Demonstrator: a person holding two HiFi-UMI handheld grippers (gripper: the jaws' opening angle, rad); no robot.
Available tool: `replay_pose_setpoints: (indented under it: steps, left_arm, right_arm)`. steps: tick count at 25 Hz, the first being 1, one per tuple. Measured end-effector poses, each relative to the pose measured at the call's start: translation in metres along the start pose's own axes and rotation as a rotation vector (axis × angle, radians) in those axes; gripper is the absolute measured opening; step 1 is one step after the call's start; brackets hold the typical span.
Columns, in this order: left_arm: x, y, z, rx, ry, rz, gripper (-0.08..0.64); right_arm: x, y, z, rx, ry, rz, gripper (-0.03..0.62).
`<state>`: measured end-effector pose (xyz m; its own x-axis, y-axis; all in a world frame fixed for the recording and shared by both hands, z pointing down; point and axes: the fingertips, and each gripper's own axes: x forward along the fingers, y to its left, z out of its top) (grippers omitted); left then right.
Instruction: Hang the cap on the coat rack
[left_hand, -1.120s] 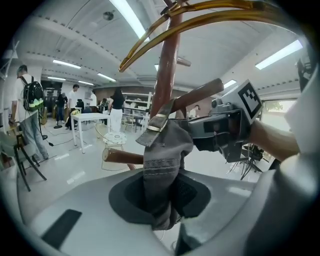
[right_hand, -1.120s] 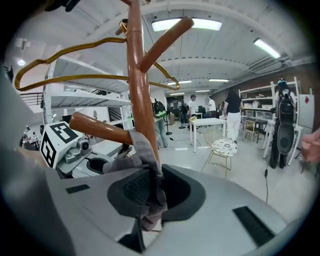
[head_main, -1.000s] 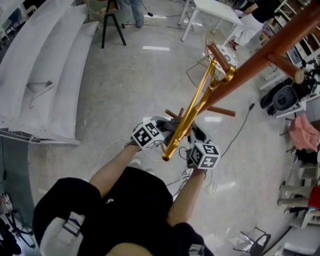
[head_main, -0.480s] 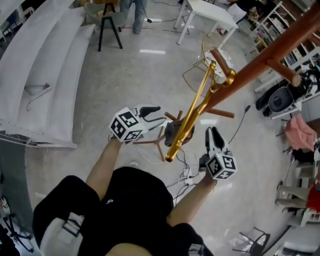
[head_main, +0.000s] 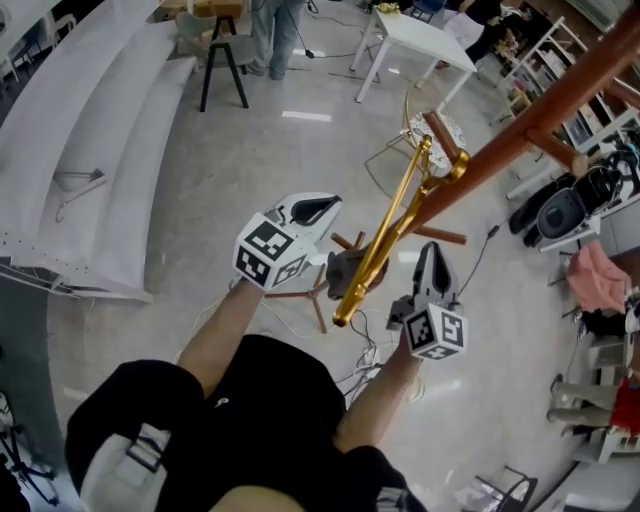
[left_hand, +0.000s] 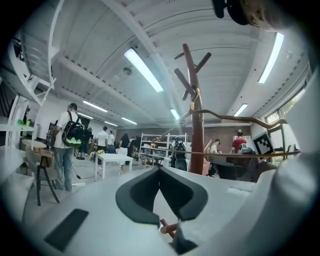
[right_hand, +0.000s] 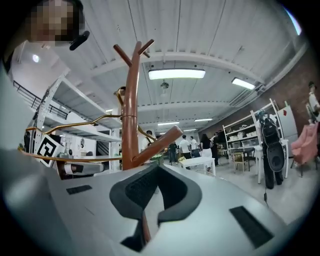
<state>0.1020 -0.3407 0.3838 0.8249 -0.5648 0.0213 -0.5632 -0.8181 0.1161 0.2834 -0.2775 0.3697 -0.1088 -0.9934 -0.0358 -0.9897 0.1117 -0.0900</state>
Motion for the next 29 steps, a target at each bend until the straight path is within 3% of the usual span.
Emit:
replay_pose_setpoints:
  steps: [3, 18, 29]
  left_arm:
    - [0.003, -0.006, -0.007, -0.006, 0.011, -0.008, 0.0]
    - [0.016, -0.015, -0.021, -0.01, 0.046, -0.014, 0.0]
    - [0.022, -0.016, -0.016, -0.021, 0.035, -0.024, 0.0]
  right_arm:
    - [0.001, 0.007, 0.001, -0.042, -0.004, 0.012, -0.006]
    - [0.012, 0.012, -0.007, -0.028, 0.017, 0.027, -0.006]
    - [0.017, 0.012, -0.007, -0.073, 0.023, 0.056, -0.006]
